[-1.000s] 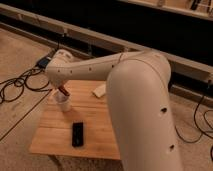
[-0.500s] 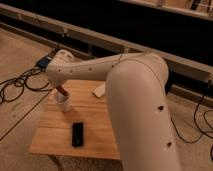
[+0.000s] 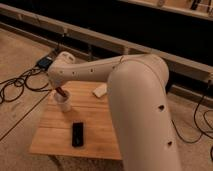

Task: Place the pepper in the ceramic cup

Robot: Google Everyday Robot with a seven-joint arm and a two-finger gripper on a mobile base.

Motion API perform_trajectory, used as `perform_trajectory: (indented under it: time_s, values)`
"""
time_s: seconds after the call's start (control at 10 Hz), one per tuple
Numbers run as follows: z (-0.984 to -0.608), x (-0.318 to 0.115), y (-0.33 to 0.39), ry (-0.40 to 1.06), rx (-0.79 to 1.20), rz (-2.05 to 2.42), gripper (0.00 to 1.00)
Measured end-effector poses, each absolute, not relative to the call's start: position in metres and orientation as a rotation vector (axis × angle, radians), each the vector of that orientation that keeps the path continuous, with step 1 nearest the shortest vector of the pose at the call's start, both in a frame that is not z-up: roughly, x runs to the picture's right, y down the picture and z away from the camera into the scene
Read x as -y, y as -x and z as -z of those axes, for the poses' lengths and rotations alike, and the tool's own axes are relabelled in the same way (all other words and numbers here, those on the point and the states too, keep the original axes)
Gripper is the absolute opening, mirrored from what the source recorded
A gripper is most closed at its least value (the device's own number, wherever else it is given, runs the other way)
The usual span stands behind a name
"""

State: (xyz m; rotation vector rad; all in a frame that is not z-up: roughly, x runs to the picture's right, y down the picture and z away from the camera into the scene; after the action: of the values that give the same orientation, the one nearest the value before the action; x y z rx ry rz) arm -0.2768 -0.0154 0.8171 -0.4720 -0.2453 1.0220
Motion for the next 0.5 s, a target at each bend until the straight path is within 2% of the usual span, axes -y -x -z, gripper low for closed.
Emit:
perform_trajectory:
  time_s: [0.1,0.3,0.4,0.5]
  values:
    - [-0.8166,0.0162,0.2768,0.473,0.255,-1.034,0.57]
    - [-0.8165,0.0163,0.2758,0.480,0.266,-1.060,0.74]
    - [-0.8169,0.0156,0.2742,0.485,0.270,-1.076,0.79]
    - [-0.8169,0.0146,0.2732,0.489,0.275,-1.087,0.80]
